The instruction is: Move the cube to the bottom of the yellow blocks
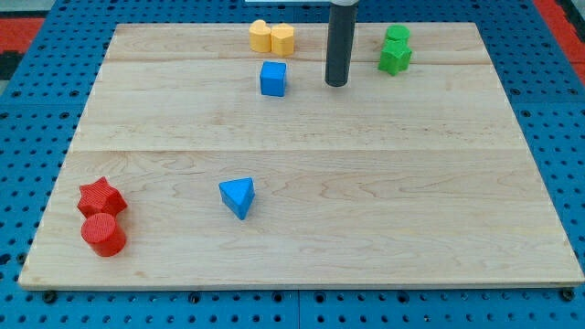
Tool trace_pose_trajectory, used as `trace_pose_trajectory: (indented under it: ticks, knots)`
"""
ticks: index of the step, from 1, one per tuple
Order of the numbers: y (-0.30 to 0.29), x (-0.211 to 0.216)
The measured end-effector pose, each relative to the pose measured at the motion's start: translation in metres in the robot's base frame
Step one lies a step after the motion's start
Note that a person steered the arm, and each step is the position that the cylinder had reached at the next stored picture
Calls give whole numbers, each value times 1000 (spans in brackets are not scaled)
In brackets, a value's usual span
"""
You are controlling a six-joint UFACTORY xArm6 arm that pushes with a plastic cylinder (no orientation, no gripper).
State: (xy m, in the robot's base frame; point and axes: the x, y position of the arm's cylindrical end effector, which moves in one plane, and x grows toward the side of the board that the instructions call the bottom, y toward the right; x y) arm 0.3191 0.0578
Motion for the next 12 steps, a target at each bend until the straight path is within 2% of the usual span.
trace_pose_trajectory:
  ticks: [4,6,7,8,9,10,11,12]
  knots:
    - [-26,0]
    - [-113,4]
    - [-108,-30]
    - [-150,-72]
    - [-163,-37]
    - [-156,16]
    - [-129,32]
    - [-144,44]
